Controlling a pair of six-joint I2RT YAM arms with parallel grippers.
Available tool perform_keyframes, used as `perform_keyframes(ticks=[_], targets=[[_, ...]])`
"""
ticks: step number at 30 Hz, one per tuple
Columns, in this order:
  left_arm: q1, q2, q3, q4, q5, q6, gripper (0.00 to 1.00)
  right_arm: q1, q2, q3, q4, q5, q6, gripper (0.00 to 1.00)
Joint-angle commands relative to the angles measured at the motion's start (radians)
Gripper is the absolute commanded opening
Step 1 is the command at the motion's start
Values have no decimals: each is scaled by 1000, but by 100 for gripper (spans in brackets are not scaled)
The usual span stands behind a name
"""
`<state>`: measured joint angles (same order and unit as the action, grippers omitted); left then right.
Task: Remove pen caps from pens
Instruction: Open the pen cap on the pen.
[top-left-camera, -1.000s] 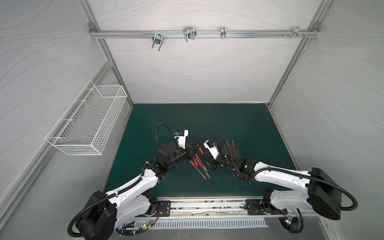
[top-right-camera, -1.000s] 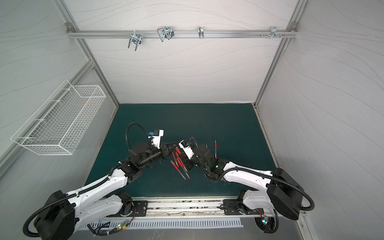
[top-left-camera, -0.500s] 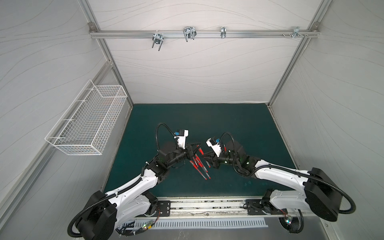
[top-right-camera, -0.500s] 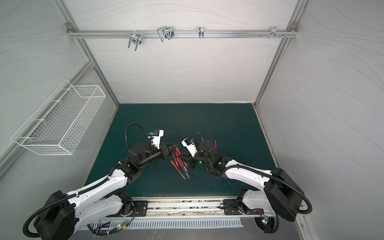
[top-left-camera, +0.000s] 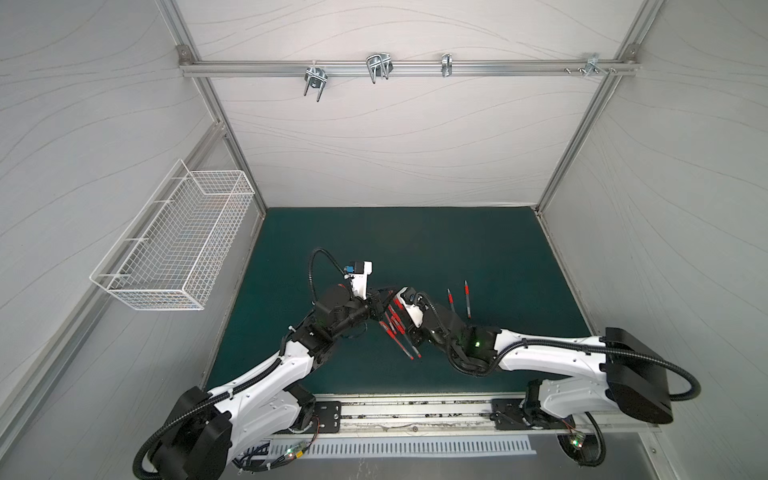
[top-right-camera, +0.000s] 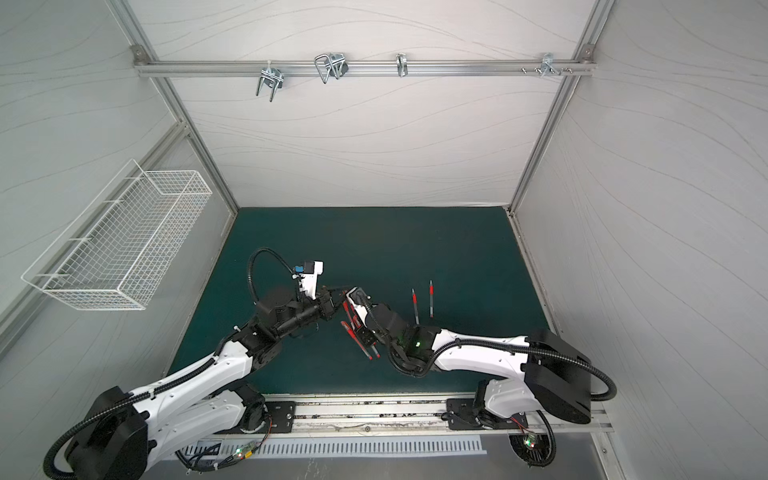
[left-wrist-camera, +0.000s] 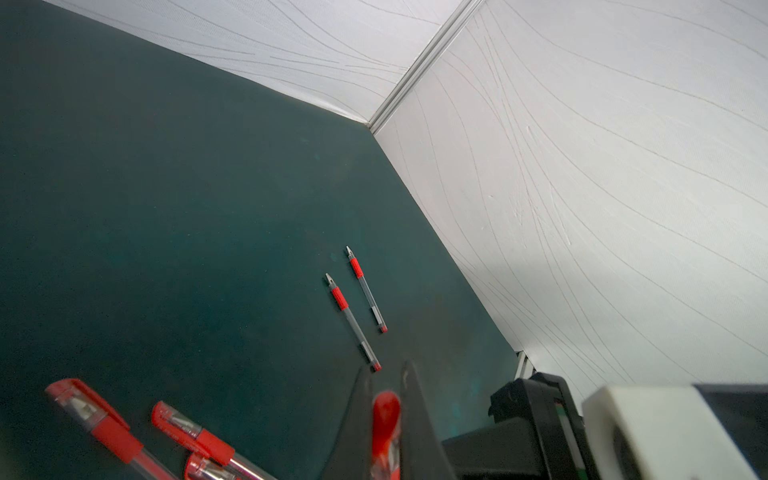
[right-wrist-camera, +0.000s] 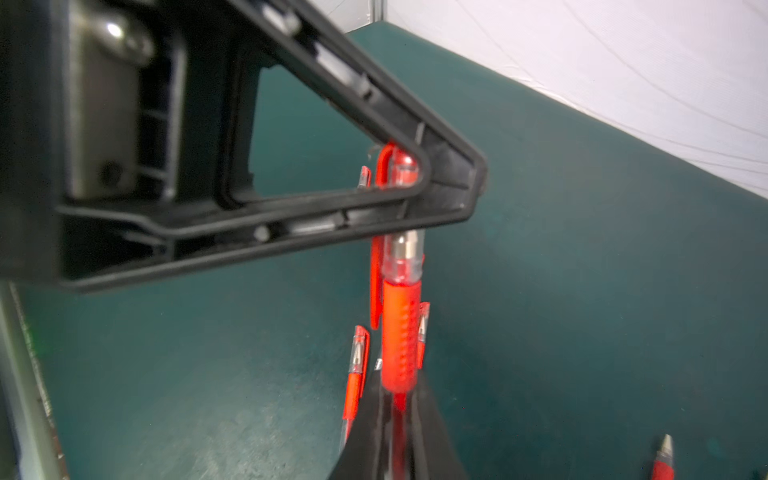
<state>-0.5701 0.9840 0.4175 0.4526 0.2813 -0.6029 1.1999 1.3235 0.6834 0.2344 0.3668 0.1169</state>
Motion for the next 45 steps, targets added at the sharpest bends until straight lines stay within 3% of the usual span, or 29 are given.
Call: perform_keyframes(ticks=[1, 3, 7, 10, 13, 16, 20, 23, 26, 28, 31, 39, 42, 45], targets=[[38, -22, 24, 95, -148, 23, 0, -51, -26, -55, -58, -352, -18, 0], [38, -22, 24, 96, -148, 23, 0, -140, -41, -86, -20, -551, 28, 0], [40, -18, 25, 97, -146, 22, 0, -266, -29, -124, 71, -813, 113, 0], [39, -21, 23, 98, -148, 21, 0, -322, -4, -136, 118, -917, 154, 0], [41, -24, 22, 96, -151, 22, 0, -342, 5, -139, 134, -940, 173, 0], [42, -28, 21, 95, -153, 20, 0, -306, -22, -126, 57, -794, 133, 0], [44, -28, 20, 91, -174, 13, 0, -121, -61, -95, -50, -332, 24, 0], [43, -27, 20, 89, -181, 11, 0, -15, -46, -71, -70, -72, -30, 0], [43, -28, 21, 89, -180, 9, 0, 34, -16, -49, -72, 41, -57, 0], [45, -29, 19, 89, -180, 9, 0, 38, -2, -40, -71, 45, -59, 0], [44, -32, 20, 88, -180, 9, 0, 28, -18, -52, -50, -44, -54, 0], [45, -37, 17, 90, -186, 12, 0, -260, -65, -143, 51, -743, 49, 0], [45, -39, 15, 90, -188, 12, 0, -335, -44, -162, 118, -900, 100, 0], [45, -42, 14, 89, -192, 13, 0, -359, -24, -168, 150, -947, 127, 0]])
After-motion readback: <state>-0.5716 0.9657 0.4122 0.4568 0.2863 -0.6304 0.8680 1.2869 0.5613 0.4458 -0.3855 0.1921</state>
